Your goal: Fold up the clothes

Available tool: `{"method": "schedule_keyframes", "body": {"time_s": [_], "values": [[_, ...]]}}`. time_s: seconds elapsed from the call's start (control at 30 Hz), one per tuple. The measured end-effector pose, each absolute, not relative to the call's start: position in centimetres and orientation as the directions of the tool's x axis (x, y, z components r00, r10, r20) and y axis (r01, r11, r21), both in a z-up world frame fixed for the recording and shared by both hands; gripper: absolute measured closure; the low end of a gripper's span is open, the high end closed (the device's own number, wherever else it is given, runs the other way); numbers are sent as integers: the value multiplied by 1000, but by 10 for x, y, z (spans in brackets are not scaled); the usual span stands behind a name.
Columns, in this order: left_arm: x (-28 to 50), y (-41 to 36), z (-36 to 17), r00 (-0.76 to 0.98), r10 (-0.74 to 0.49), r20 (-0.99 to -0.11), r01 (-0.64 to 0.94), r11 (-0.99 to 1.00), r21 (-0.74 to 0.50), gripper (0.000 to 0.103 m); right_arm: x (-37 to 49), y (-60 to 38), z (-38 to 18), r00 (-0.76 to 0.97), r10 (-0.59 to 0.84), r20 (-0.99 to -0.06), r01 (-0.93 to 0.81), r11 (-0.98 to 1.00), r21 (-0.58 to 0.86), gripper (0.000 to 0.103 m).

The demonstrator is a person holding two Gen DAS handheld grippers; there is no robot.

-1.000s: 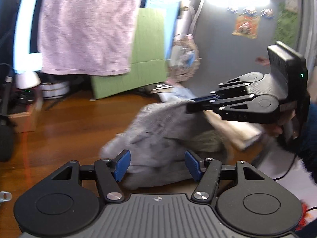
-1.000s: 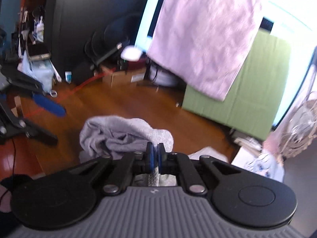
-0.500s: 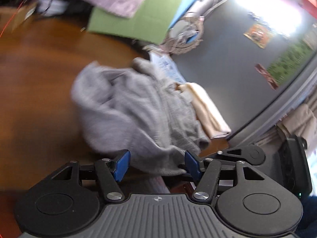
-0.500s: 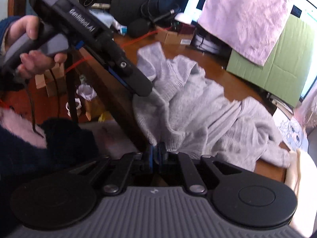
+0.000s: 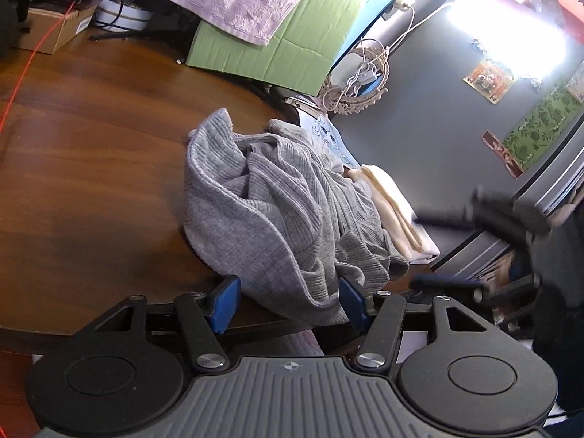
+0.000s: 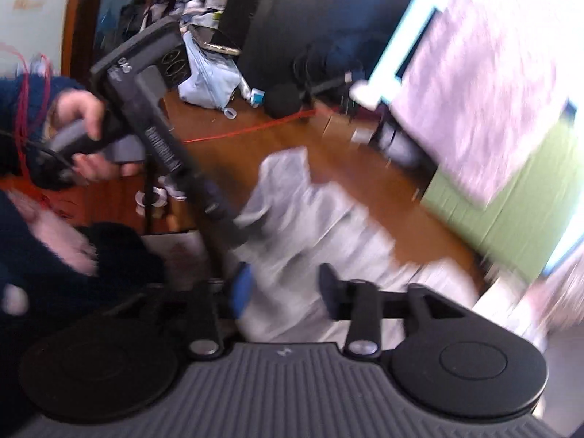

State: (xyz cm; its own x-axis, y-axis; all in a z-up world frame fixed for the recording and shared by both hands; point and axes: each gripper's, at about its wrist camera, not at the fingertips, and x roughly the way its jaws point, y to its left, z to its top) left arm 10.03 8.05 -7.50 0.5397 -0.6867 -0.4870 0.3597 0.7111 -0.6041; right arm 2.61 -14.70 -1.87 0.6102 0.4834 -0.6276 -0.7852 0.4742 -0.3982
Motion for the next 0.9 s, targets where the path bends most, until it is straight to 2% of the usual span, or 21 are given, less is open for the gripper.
{"method": "schedule_keyframes", "body": {"time_s": [0.23, 0.3, 0.37, 0.43, 0.47, 0.53, 0.57, 0.73, 0.9], "values": [[92, 80, -75, 581, -656, -482, 382, 743, -550, 45, 55, -102, -22, 591, 406, -697, -794, 138, -592, 46], [88, 80, -75, 586, -654, -479, 393, 746, -538, 45, 55, -92, -29, 558, 377, -739, -789, -37, -614, 45], [85, 80, -75, 589, -653, -476, 405, 748, -526, 45, 50, -85, -38, 562, 368, -741, -737, -183, -650, 47], [82, 80, -75, 593, -649, -476, 419, 754, -506, 45, 46, -79, -48, 559, 358, -747, -690, -298, -659, 50], [81, 81, -75, 595, -646, -478, 423, 758, -497, 45, 46, -76, -53, 550, 349, -759, -674, -351, -650, 57], [82, 80, -76, 595, -645, -479, 426, 759, -492, 45, 46, -70, -64, 550, 318, -772, -636, -440, -634, 77], [83, 81, -76, 595, -645, -480, 426, 759, -491, 45, 48, -67, -70, 558, 303, -773, -612, -478, -630, 91], [85, 83, -76, 598, -641, -482, 427, 763, -486, 45, 58, -61, -86, 569, 239, -787, -541, -612, -577, 89], [88, 81, -76, 590, -645, -486, 439, 761, -478, 45, 61, -65, -85, 574, 245, -782, -486, -666, -566, 89]]}}
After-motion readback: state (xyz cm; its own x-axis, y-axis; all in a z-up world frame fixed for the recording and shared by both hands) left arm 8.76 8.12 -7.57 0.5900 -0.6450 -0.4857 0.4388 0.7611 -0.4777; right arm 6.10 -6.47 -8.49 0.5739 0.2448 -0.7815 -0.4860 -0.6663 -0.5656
